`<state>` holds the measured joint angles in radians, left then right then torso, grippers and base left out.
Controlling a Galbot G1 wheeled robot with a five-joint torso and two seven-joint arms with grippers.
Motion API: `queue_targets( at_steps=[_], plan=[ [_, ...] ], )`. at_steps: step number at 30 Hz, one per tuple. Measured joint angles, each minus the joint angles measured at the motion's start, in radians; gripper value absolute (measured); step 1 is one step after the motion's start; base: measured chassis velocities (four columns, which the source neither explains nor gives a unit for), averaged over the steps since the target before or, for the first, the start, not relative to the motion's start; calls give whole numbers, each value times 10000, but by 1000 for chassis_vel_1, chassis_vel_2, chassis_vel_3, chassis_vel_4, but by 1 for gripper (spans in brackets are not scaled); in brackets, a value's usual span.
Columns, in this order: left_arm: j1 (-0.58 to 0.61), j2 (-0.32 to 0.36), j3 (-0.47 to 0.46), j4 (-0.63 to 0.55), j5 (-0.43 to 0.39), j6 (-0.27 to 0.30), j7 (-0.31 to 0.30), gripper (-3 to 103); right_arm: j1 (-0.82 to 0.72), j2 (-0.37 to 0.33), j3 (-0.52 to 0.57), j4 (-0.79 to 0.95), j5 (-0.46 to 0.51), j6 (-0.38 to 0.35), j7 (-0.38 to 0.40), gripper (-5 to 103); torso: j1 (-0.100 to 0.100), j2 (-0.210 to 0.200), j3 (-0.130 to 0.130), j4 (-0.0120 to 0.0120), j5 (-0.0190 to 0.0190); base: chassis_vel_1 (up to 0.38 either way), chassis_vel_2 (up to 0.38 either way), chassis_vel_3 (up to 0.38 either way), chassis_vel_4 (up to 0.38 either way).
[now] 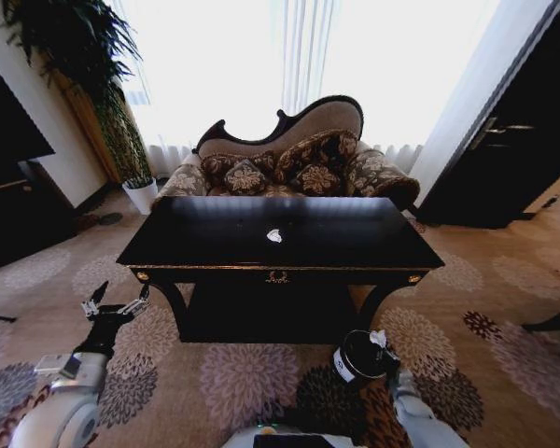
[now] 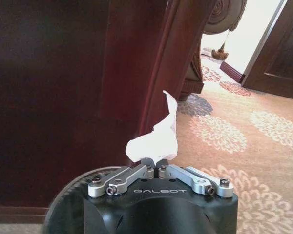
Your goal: Move to the front of the table and place the trash on the table into the trash bin.
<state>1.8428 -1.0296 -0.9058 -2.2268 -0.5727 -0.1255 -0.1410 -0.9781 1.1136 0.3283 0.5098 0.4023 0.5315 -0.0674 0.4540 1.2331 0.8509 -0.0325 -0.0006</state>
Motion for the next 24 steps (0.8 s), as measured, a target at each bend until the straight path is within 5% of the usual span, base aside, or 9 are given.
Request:
queue_targets(
  at_steps=[21,22,24],
  plan=[
    [0,0,0,0,0,1,0,100,341,735,19,-624,-569,-507,-39,-1,0,0,0,0,4,0,0,0,0],
    [0,0,0,0,0,0,0,100,345,769,21,-623,-636,-551,-38,9,0,0,0,0,3,0,0,0,0],
    [0,0,0,0,0,1,0,100,346,782,23,-620,-650,-563,-36,9,0,0,-1,0,4,0,0,0,0]
  ],
)
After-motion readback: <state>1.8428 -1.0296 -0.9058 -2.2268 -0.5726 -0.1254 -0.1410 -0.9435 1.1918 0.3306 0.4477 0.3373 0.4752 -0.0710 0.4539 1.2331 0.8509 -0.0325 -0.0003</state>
